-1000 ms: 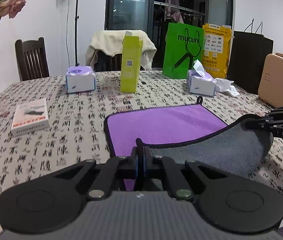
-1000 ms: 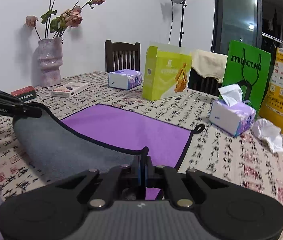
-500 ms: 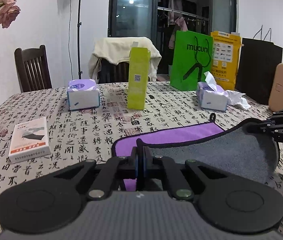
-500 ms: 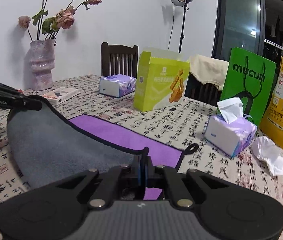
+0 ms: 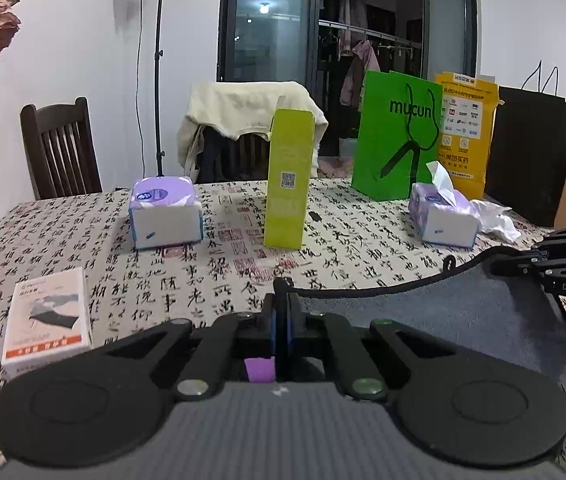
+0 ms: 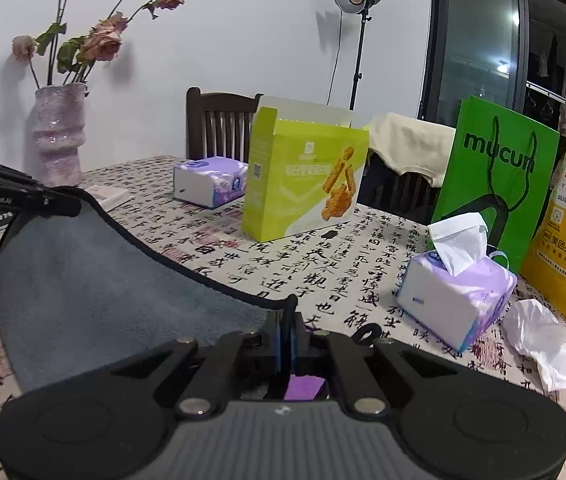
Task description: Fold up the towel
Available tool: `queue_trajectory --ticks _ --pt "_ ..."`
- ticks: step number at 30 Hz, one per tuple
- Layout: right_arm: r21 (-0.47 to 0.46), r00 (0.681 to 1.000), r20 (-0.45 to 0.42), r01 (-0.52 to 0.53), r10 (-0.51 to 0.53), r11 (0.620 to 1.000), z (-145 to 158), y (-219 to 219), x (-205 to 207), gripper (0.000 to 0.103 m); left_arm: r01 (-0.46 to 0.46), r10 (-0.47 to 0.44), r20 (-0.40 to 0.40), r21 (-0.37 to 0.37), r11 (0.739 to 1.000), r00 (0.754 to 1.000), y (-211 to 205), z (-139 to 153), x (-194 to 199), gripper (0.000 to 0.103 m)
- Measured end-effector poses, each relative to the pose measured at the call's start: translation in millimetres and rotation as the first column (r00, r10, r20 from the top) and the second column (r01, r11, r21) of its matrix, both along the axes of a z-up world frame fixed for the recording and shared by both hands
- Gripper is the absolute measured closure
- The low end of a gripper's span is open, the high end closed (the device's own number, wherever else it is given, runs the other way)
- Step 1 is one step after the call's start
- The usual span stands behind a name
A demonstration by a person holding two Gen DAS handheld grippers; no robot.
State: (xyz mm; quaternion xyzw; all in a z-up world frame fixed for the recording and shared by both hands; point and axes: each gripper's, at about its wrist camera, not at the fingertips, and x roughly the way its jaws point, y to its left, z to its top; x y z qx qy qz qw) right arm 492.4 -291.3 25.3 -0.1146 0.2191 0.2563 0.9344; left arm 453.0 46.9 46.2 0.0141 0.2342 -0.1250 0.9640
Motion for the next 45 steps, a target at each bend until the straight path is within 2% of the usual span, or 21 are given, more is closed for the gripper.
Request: queue_trajectory --ticks 12,20,26,35,45 --pt "0.004 0.999 -0.044 0.030 -0.030 1.000 -11.3 3.6 40.1 0.099 -0.005 0.006 -0.046 0.014 1.000 0.999 0.3 -11.2 40.9 0.098" --pt "-0.003 0.991 -0.120 0.061 -0.061 0.998 -28.0 5.8 70.1 0.098 -0.004 0.007 -0.104 0.026 1.000 0.995 -1.3 -31.0 69.7 0.098" --pt "-0.015 0.983 -0.167 0.073 -0.074 0.997 -43.1 5.7 81.2 0.091 -0.003 0.010 -0.178 0.043 0.999 0.984 0.8 -53.0 80.9 0.095" --pt "-0.015 0.983 -0.169 0.075 -0.076 0.997 -41.0 4.7 81.7 0.088 -0.010 0.018 -0.176 0.045 0.999 0.984 2.6 -50.5 78.1 0.093" --pt "0.003 0.986 -0.143 0.083 -0.082 0.997 -23.9 0.8 60.8 0.085 -0.019 0.026 -0.132 0.054 0.998 0.991 5.1 -31.6 49.2 0.093"
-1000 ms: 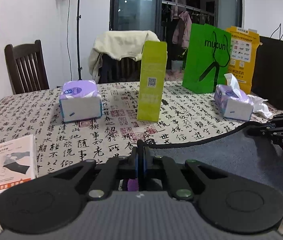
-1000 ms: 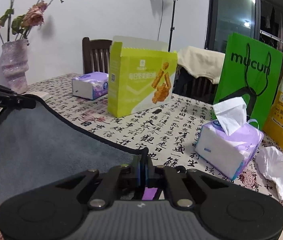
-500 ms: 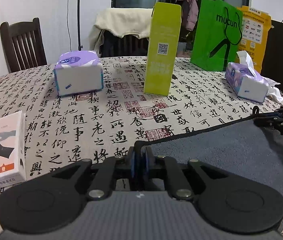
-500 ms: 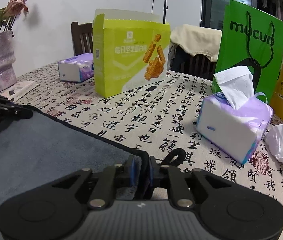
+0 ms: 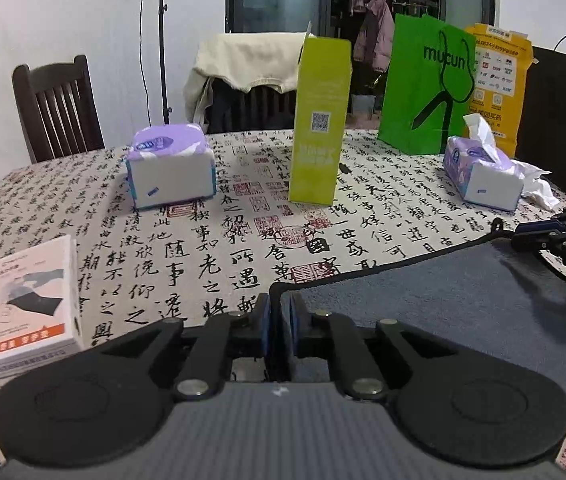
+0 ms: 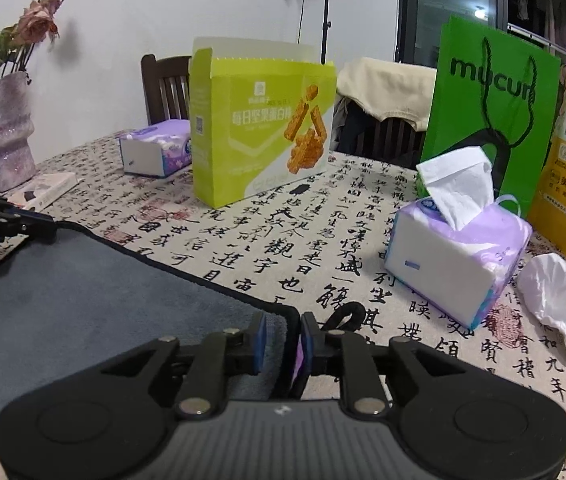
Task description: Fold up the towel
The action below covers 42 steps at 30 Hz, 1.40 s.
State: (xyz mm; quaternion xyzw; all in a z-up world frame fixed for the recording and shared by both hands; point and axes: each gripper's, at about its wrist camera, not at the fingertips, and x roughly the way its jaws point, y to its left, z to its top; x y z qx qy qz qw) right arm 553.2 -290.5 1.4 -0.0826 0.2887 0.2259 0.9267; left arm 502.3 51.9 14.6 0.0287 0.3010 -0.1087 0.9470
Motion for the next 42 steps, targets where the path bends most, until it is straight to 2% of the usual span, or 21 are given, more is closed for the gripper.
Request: queue_trajectory --ticks 3,9,11,12,14,16,17,19,21,22,27,29,34,42 --pt "0.004 1.000 0.016 -0.003 0.003 1.000 7.0 0.6 -11.2 0.085 -0.001 0.001 0.015 -0.003 1.000 1.000 0.7 5.6 -12.3 0.092" --pt "0.017 0.999 0.037 -0.018 0.018 1.000 17.7 1.4 -36.1 0.084 -0.004 0.004 0.038 -0.004 1.000 0.999 -4.7 8.3 -37.5 0.073" --pt "0.022 0.999 0.043 -0.018 0.017 1.000 19.1 2.6 -44.6 0.081 -0.005 0.005 0.051 -0.007 1.000 0.999 -6.4 9.5 -45.8 0.060" --pt "0.022 0.999 0.047 -0.017 0.016 1.000 19.4 2.8 -48.3 0.076 -0.007 0.008 0.055 -0.008 1.000 0.998 -7.0 10.3 -50.0 0.057" --pt "0.026 0.998 0.054 -0.015 0.014 1.000 19.9 2.9 -56.6 0.064 -0.008 0.009 0.063 -0.015 1.000 0.998 -7.4 11.7 -57.5 0.040" --pt "0.034 0.998 0.058 -0.015 0.013 0.999 20.3 2.1 -64.7 0.046 -0.005 0.007 0.074 -0.017 1.000 0.997 -8.0 12.8 -65.6 0.028" --pt "0.037 0.998 0.061 -0.013 0.011 0.999 20.6 2.0 -68.1 0.043 -0.004 0.005 0.086 -0.015 1.000 0.996 -8.8 13.5 -70.8 0.022" --pt "0.043 0.998 0.066 -0.002 -0.001 0.999 20.6 1.7 -74.2 0.023 -0.005 0.005 0.108 -0.008 1.000 0.994 -10.2 14.7 -79.8 0.014" --pt "0.052 0.997 0.074 0.010 -0.014 0.999 21.2 1.2 -79.6 0.010 -0.011 0.012 0.121 -0.001 1.000 0.993 -12.0 15.1 -87.6 0.009" --pt "0.057 0.997 0.076 0.011 -0.015 0.998 21.7 0.8 -82.3 0.010 -0.012 0.012 0.125 0.001 1.000 0.992 -12.3 15.1 -90.2 0.006" --pt "0.071 0.996 0.082 0.025 -0.031 0.997 22.5 2.6 -92.4 0.010 -0.024 0.024 0.136 0.003 1.000 0.990 -13.2 13.2 -101.3 0.000" --pt "0.080 0.996 0.083 0.027 -0.034 0.996 21.5 4.4 -95.7 0.010 -0.030 0.029 0.144 0.000 1.000 0.989 -13.3 13.0 -105.3 0.000" --pt "0.090 0.996 0.083 0.030 -0.037 0.995 21.2 7.2 -105.3 0.000 -0.041 0.041 0.157 -0.003 0.999 0.987 -13.3 17.1 -115.1 0.000" --pt "0.084 0.993 0.113 0.037 -0.046 0.996 33.3 8.1 -131.8 0.000 -0.049 0.049 0.193 -0.006 0.999 0.980 -12.3 29.0 -141.4 0.000"
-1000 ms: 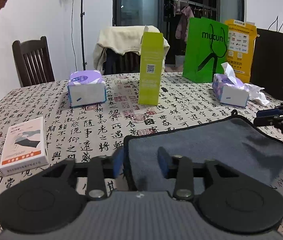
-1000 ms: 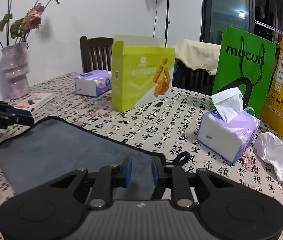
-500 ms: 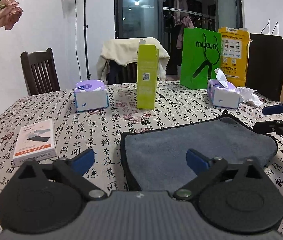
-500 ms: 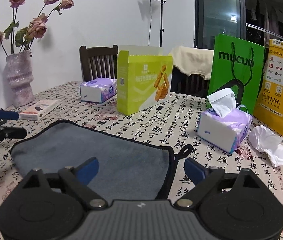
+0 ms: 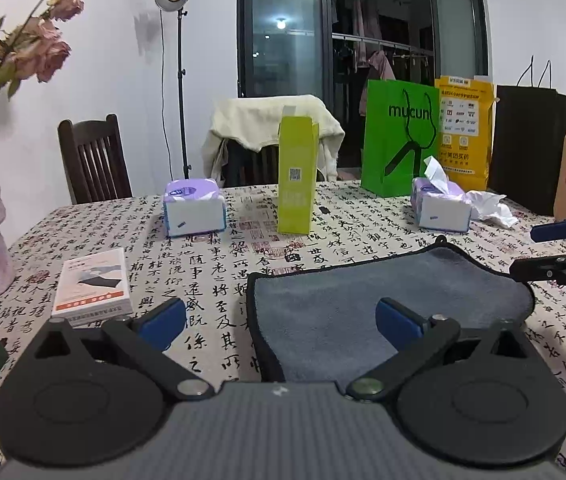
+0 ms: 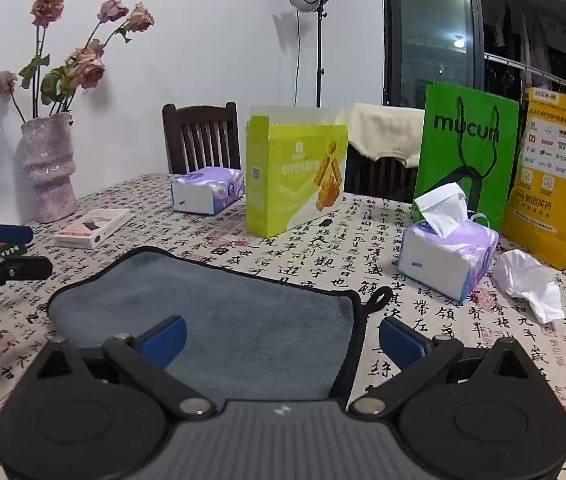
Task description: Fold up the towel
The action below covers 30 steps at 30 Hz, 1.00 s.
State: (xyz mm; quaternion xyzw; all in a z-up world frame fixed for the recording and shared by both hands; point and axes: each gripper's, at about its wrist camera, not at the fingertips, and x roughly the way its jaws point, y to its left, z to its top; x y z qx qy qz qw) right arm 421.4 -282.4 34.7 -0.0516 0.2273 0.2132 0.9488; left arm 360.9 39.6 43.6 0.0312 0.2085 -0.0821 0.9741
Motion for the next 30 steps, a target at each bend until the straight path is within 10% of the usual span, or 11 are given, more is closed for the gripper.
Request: queue_trajectory --ticks 30 --pt "0.031 0.996 0.086 0.018 -0.021 0.999 8.0 -27.7 -123.1 0.000 -0.005 0.007 0.056 -0.022 1.000 0.998 -12.0 -1.1 -111.1 0.000"
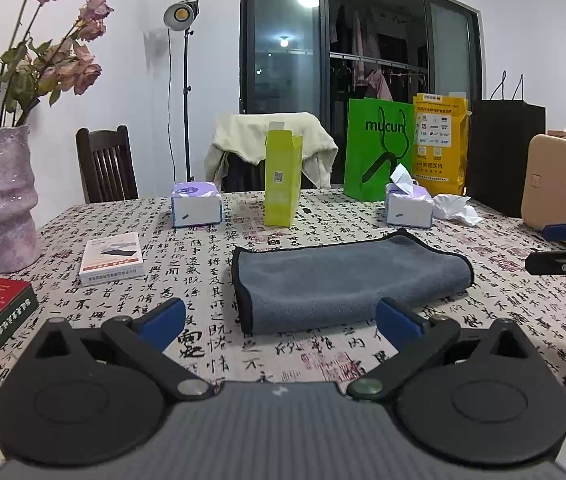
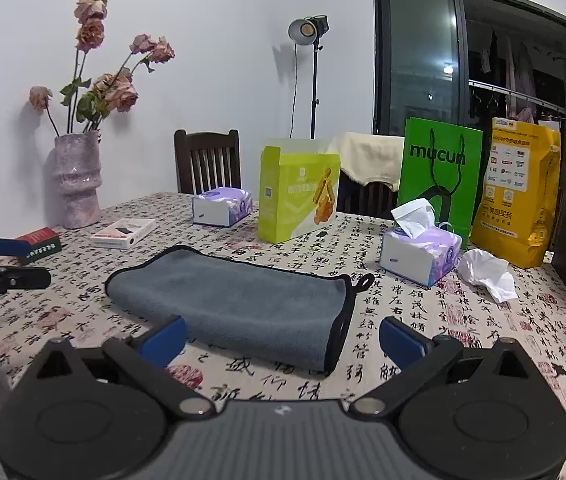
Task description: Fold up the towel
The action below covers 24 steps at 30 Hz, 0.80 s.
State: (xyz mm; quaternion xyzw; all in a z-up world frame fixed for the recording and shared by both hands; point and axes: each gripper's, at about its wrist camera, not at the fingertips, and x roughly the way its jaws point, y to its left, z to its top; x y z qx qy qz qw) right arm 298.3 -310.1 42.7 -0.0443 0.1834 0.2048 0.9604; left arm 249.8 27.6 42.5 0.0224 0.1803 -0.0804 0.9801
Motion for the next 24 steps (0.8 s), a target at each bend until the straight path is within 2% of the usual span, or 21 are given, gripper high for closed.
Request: queue_trajectory --ticks 17,24 --pt "0.043 0.998 0.066 -0.025 0.022 0.999 -3.0 -5.8 -87.4 0.000 0.006 -0.005 0.067 -0.018 1.000 0.998 -7.1 -6.2 -71.7 0.000" --pt "0.067 0.995 0.100 -0.020 0.013 0.998 -2.7 -10.4 -124.9 0.000 0.009 -0.002 0.101 -0.065 0.998 0.995 1.9 -5.6 -104.1 0.000"
